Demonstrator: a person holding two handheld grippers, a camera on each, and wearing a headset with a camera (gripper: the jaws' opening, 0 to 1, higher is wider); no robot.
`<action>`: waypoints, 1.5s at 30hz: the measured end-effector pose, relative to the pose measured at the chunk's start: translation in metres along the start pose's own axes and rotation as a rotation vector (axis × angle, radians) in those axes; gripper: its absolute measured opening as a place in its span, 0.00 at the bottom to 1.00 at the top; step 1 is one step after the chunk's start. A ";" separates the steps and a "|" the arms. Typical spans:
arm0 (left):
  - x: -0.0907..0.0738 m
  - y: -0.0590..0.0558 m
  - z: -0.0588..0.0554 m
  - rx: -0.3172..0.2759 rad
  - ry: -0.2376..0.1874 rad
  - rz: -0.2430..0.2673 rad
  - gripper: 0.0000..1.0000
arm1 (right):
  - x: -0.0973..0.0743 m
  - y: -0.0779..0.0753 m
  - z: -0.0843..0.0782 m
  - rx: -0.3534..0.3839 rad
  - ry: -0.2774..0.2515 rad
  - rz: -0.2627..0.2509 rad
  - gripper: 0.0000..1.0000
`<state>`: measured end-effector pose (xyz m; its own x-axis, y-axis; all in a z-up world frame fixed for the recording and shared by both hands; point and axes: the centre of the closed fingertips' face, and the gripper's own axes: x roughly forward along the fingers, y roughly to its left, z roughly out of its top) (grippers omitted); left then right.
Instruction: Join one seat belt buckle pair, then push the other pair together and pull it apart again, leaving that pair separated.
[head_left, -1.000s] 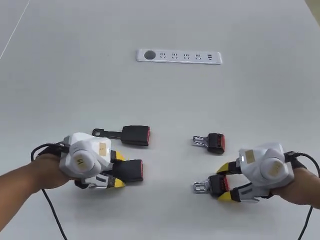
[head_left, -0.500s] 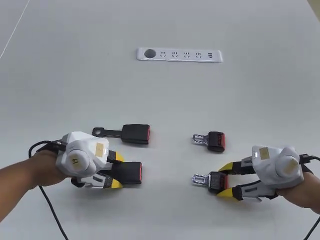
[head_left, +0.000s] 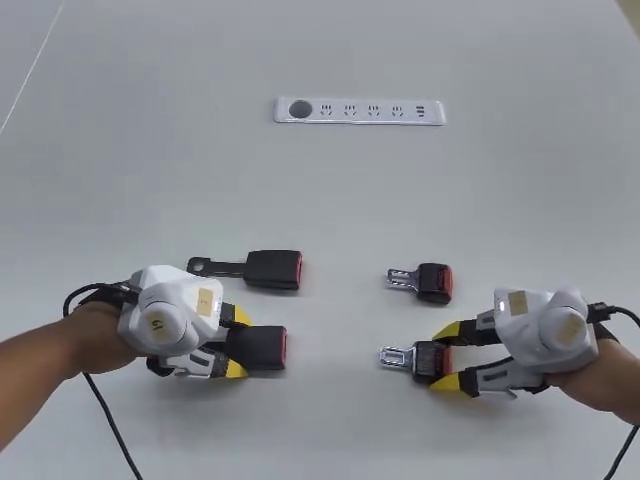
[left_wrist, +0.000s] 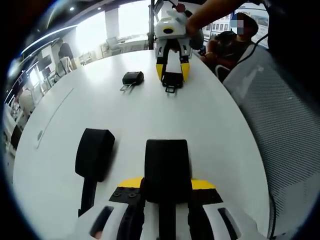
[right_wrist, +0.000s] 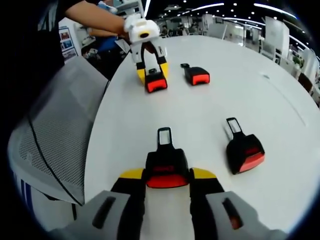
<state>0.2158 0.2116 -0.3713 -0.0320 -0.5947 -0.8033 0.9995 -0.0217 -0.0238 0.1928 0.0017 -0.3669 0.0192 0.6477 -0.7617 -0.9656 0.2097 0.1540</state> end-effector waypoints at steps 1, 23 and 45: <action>0.000 0.000 0.000 0.000 0.001 0.000 0.33 | 0.001 0.000 0.001 -0.001 -0.001 0.002 0.34; 0.002 -0.002 0.003 -0.006 0.037 -0.002 0.33 | 0.023 0.001 0.029 -0.065 -0.053 0.051 0.33; 0.002 0.000 0.000 0.003 0.064 -0.013 0.33 | 0.055 0.004 0.070 -0.085 -0.131 0.088 0.33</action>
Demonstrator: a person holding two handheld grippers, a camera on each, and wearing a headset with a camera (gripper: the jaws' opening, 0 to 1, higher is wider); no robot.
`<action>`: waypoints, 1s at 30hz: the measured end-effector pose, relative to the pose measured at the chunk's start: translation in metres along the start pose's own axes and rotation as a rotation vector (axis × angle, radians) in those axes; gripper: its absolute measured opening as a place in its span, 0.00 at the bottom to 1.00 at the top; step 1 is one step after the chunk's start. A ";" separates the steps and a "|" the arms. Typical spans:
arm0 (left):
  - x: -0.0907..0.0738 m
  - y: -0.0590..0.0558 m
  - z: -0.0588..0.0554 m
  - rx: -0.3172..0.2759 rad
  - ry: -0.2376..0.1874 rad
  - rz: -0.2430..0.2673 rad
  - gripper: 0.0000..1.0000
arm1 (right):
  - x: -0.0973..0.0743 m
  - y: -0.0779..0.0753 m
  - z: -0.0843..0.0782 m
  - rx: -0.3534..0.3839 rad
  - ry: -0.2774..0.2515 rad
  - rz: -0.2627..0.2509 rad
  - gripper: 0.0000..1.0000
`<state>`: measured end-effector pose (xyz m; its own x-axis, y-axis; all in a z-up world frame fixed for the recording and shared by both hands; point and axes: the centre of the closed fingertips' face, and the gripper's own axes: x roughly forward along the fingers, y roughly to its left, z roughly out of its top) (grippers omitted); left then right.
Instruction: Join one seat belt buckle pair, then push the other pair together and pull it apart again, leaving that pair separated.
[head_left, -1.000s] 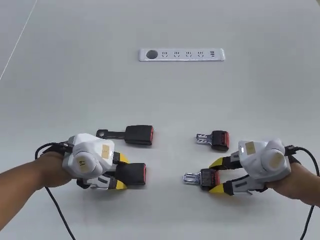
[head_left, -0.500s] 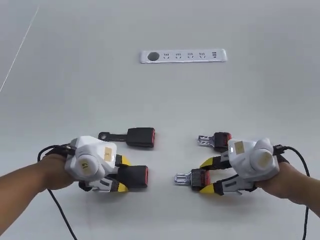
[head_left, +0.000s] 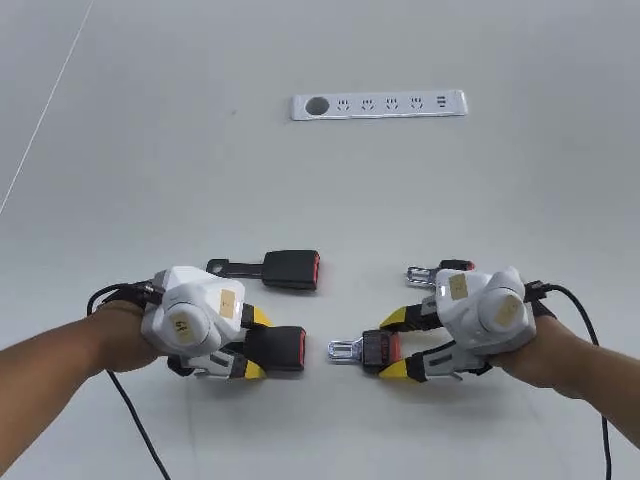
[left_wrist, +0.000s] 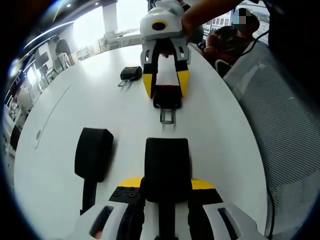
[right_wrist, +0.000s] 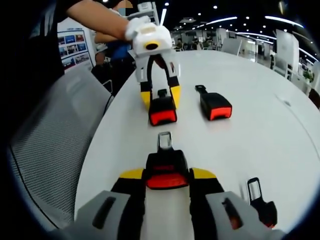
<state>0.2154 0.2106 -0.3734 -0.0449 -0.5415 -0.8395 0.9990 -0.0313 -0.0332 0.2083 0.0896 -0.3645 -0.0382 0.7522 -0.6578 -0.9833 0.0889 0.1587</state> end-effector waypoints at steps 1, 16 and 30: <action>0.000 0.000 0.000 -0.001 0.001 0.001 0.33 | 0.001 0.000 0.001 0.001 -0.004 0.001 0.33; 0.000 0.000 -0.001 -0.002 0.015 0.000 0.33 | 0.024 0.000 0.021 -0.013 -0.035 0.008 0.33; 0.000 -0.001 -0.001 -0.004 0.021 -0.002 0.33 | 0.035 0.001 0.031 0.015 -0.066 0.004 0.32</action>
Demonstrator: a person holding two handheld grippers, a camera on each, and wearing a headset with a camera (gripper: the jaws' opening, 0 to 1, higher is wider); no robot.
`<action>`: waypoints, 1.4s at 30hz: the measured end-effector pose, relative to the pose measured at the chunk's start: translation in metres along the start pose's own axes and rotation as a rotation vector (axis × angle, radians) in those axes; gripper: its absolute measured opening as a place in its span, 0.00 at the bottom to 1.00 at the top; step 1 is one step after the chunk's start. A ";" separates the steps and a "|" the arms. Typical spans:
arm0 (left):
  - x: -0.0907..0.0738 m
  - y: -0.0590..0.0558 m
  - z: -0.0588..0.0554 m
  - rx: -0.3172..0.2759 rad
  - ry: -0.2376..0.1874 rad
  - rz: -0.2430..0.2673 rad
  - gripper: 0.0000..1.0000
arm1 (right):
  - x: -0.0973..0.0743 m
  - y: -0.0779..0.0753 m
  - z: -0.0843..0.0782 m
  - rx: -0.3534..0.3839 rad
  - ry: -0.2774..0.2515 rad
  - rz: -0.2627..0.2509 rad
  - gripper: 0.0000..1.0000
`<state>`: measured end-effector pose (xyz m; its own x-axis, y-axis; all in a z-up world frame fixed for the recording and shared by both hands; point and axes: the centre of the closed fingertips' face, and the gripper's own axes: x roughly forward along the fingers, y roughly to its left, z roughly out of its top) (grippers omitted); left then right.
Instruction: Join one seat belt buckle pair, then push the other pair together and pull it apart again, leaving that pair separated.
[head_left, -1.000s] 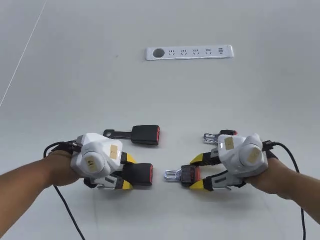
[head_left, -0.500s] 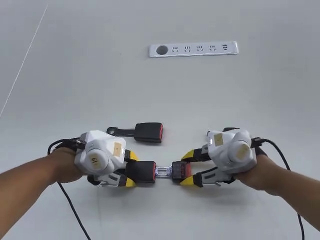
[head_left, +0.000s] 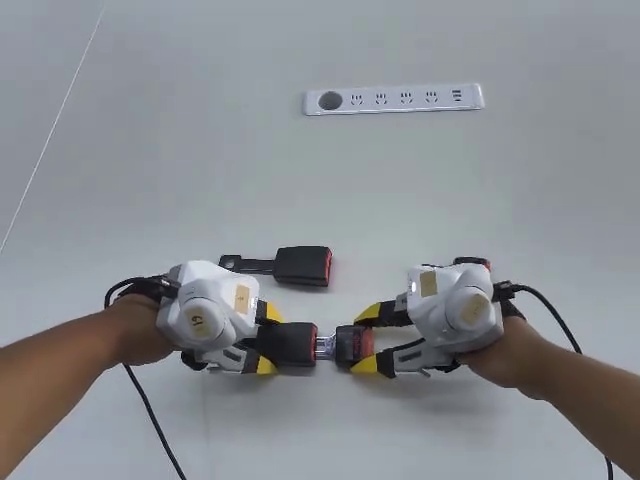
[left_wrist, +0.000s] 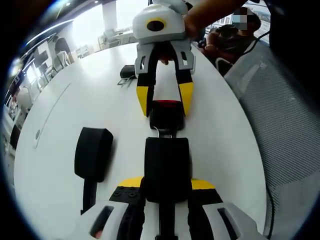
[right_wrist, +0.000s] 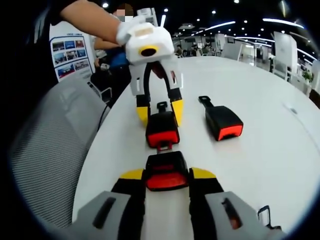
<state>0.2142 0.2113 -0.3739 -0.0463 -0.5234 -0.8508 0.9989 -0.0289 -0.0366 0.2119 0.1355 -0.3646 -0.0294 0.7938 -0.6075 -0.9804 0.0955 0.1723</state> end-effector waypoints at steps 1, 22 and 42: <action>0.000 0.000 0.000 0.002 0.003 0.000 0.33 | 0.000 0.000 0.000 0.002 -0.001 -0.001 0.32; 0.000 0.002 -0.003 0.017 0.032 -0.021 0.33 | 0.015 0.003 0.011 0.023 0.013 -0.016 0.32; -0.002 0.002 0.001 0.012 -0.037 -0.012 0.32 | 0.009 0.003 0.010 -0.023 -0.033 -0.076 0.31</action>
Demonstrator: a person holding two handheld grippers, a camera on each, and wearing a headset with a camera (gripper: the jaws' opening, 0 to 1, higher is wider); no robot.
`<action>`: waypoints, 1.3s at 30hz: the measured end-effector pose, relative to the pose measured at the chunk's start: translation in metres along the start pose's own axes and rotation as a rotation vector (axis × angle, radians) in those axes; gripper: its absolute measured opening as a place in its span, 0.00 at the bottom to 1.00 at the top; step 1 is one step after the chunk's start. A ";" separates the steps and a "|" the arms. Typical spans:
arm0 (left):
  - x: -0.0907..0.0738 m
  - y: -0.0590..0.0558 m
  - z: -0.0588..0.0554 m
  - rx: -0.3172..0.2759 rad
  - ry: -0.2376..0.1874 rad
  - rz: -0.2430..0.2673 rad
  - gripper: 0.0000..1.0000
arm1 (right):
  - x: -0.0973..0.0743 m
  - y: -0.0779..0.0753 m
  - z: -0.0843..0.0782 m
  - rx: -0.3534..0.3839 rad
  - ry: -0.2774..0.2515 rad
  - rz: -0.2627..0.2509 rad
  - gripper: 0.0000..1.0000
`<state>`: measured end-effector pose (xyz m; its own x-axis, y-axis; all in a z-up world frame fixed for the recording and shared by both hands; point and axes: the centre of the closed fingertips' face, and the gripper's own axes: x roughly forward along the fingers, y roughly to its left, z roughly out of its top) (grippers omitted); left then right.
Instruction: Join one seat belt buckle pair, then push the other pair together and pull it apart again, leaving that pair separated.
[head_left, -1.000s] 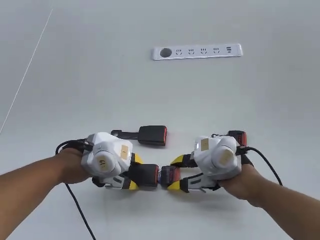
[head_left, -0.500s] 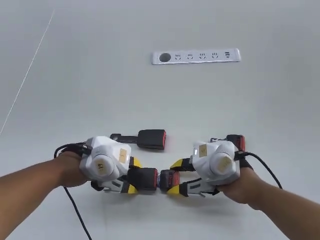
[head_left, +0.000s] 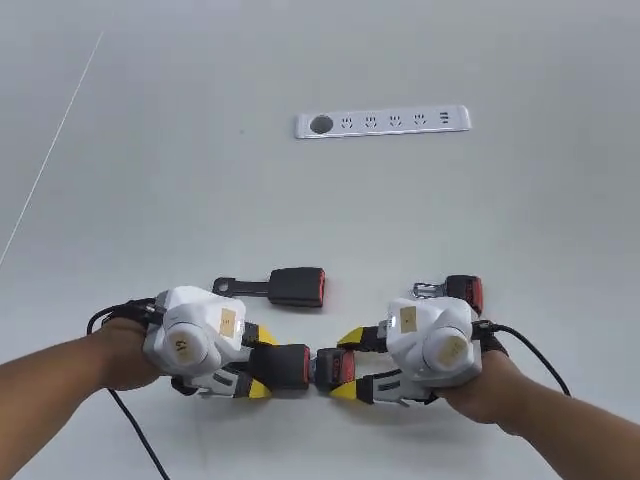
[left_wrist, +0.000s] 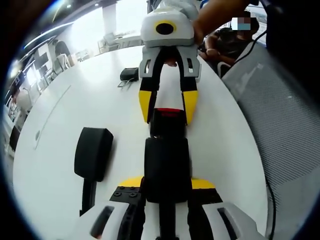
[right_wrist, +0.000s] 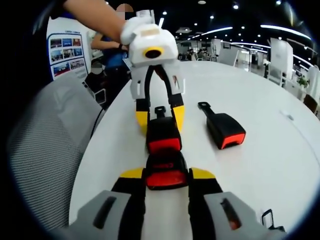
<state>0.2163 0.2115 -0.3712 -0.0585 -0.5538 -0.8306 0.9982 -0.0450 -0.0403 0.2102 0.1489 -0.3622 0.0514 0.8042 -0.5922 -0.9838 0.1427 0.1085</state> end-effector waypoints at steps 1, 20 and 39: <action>0.000 0.000 0.000 -0.001 0.001 -0.002 0.32 | 0.000 0.000 0.000 0.005 -0.003 -0.001 0.31; -0.001 0.002 0.000 -0.001 -0.031 -0.021 0.32 | -0.002 0.000 0.000 0.015 -0.025 -0.001 0.30; -0.001 0.000 0.002 -0.010 -0.048 -0.030 0.31 | -0.003 0.001 -0.002 0.016 -0.032 0.000 0.30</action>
<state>0.2162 0.2106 -0.3692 -0.0893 -0.5916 -0.8013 0.9960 -0.0544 -0.0709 0.2086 0.1454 -0.3613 0.0574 0.8223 -0.5662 -0.9809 0.1520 0.1213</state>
